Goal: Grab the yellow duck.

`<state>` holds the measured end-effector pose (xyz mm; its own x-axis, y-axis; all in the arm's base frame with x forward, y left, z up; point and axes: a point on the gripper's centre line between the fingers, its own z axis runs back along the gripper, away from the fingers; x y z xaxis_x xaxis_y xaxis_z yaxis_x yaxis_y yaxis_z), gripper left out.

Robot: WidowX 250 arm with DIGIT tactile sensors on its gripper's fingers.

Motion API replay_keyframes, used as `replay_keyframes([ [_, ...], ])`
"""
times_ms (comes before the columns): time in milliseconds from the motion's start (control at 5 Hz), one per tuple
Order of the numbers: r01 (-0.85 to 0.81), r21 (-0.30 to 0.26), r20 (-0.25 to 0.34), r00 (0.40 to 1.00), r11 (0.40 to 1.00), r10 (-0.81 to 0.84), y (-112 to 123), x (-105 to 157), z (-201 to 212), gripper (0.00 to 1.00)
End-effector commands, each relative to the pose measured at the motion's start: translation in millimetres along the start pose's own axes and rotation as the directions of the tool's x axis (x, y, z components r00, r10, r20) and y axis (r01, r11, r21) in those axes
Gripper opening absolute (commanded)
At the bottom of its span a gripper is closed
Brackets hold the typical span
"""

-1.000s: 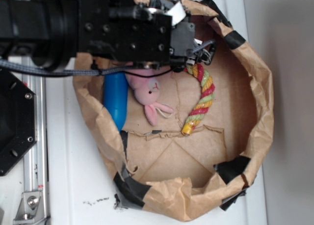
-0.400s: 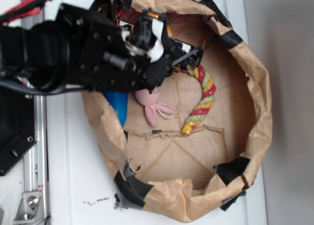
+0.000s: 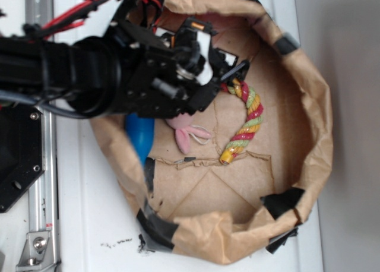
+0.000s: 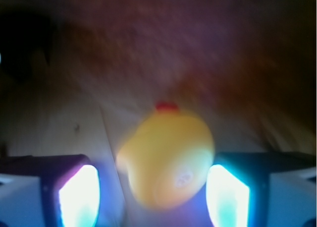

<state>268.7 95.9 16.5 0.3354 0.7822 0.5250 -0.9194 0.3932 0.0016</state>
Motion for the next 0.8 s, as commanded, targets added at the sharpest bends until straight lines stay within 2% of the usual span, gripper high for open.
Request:
replay_keyframes([
  [0,-0.055,0.024,-0.001,0.999,0.998,0.055,18,17,-8,0.0],
  [400,-0.075,0.002,-0.036,0.997,0.997,0.075,24,25,2,0.0],
  [600,0.009,-0.091,-0.068,0.998,0.996,-0.016,17,37,20,0.0],
])
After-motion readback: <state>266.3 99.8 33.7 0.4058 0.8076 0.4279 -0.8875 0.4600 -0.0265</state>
